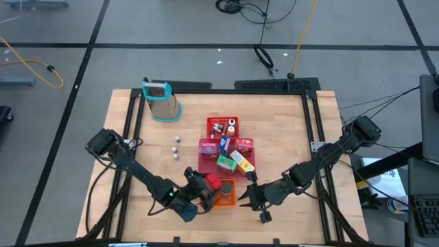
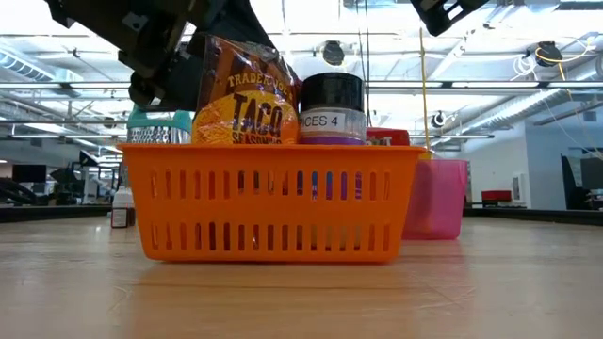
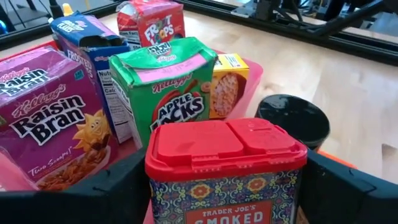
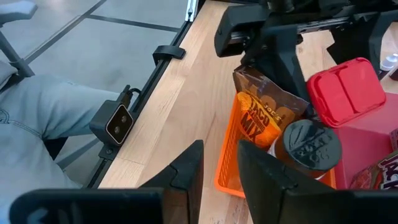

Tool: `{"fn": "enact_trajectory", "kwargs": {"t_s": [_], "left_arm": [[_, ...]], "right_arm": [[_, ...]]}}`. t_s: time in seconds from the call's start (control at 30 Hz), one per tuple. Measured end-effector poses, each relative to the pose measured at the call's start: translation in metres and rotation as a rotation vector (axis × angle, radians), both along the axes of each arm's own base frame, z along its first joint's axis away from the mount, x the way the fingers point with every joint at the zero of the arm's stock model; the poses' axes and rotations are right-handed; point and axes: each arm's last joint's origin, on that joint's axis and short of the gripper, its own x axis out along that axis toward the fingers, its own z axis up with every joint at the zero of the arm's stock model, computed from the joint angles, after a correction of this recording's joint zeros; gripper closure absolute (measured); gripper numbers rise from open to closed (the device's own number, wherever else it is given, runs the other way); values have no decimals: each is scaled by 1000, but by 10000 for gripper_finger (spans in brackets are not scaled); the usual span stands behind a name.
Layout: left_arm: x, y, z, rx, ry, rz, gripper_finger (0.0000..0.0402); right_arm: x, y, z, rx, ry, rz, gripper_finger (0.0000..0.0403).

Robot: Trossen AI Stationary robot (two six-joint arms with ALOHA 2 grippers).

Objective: Pick & Place Kitchen Items
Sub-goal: Put the red seasoning can into the orange bin

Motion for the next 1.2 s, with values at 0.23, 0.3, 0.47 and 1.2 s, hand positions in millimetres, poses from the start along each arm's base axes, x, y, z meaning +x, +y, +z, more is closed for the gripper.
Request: {"fn": "enact_trajectory", "kwargs": {"t_s": [0.23,0.3,0.47,1.2], "left_arm": [[4,5,0,-59,-35,45,93],[4,6,1,-69,-42,51,91],[4,6,1,-76,-55,67,76],[7,6,5,-103,-131,104,79]], "right_arm": [[0,0,0,0,0,0,314],[0,0,0,0,0,0,314],[0,0,0,0,0,0,314],[0,0,0,0,0,0,314]]}}
